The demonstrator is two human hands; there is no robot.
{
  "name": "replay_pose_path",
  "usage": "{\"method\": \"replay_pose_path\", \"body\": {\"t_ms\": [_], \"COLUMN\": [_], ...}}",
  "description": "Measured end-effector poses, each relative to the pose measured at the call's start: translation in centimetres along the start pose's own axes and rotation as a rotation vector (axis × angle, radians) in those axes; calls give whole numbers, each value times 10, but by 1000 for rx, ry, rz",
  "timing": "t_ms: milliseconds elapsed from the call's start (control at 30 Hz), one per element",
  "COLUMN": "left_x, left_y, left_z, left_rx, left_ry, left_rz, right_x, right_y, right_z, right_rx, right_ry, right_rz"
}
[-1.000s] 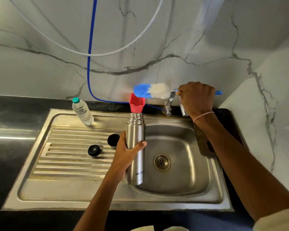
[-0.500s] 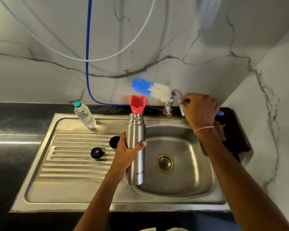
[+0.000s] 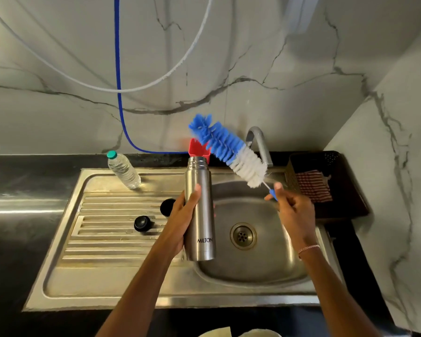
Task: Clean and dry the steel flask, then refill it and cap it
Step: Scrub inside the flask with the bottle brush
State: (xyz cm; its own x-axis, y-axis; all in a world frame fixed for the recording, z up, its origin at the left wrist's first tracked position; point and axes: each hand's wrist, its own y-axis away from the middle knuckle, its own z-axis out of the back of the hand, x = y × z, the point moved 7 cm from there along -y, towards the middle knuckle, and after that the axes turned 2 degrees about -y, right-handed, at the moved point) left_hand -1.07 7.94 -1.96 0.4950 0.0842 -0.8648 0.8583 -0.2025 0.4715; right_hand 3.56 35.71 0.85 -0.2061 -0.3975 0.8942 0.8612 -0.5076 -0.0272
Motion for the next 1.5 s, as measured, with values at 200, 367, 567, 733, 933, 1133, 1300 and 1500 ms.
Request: {"method": "replay_pose_path", "body": {"t_ms": [200,367,567,733,933,1133,1300,1500], "left_x": [7,5,8,8,13,10,16,14], "left_y": [-17,-21,-24,-20,-19,-22,-14,-11], "left_z": [-15,-33,-39,-42,-58,-34,-41,-59], "left_rx": [-49,7,87,88,84,71,112,142], "left_ry": [41,153,337,259,197,246,226,262], "left_rz": [106,150,217,226,204,205,248,224], "right_x": [-5,-32,-62,-64,-51,-76,-59,-41], "right_y": [-21,-5,57,47,-21,55,35,-15], "right_z": [16,32,49,61,48,40,41,52], "right_rx": [-161,-200,-107,-189,-322,-93,-209,-422], "right_ry": [232,384,386,397,380,449,501,449], "right_rz": [-30,-55,96,139,6,280,391,124]}}
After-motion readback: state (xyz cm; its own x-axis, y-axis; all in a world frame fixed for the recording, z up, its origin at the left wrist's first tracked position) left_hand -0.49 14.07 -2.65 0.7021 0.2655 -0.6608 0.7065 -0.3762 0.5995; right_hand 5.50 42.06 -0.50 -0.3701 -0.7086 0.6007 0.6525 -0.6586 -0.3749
